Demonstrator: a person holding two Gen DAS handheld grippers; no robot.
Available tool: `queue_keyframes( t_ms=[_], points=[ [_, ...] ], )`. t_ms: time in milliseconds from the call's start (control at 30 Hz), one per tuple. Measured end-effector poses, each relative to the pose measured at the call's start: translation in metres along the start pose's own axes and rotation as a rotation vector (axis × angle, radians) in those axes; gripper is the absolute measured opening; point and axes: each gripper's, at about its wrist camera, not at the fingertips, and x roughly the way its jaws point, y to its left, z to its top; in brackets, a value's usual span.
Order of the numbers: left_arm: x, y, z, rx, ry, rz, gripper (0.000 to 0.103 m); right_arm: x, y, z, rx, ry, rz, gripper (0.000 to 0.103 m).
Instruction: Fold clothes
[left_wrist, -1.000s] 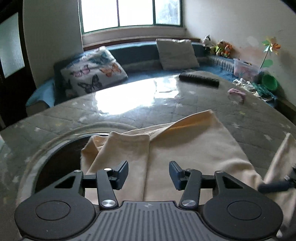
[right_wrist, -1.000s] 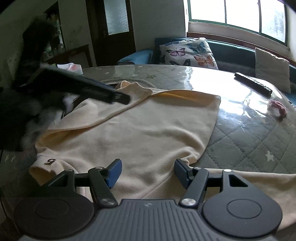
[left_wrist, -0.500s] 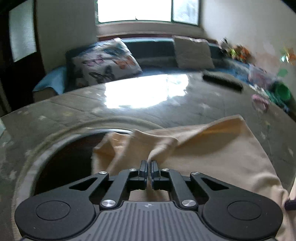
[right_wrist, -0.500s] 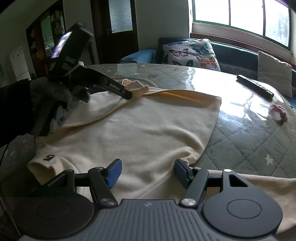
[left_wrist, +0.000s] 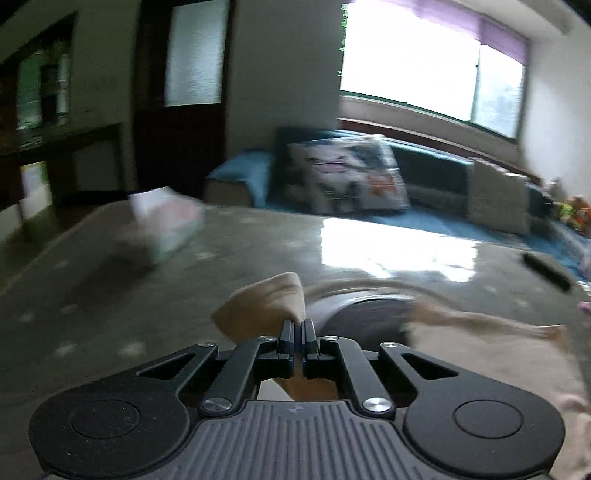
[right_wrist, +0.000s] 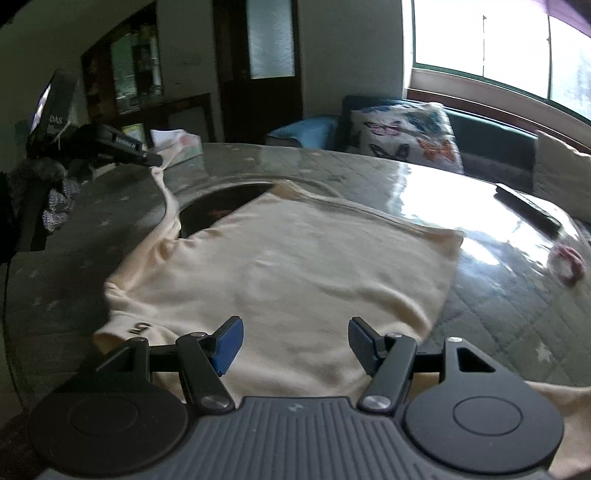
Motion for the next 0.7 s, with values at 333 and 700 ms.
queue_keyframes(
  t_ms=[333, 700],
  points=[
    [0.005, 0.049, -0.048, -0.023, 0.121, 0.168, 0.004, 0.017, 0.041, -0.003, -0.097, 0.062, 0.112, 0.064],
    [-0.048, -0.004, -0.056, 0.117, 0.081, -0.032, 0.007, -0.002, 0.081, -0.03, -0.262, 0.105, 0.194, 0.063]
  ],
)
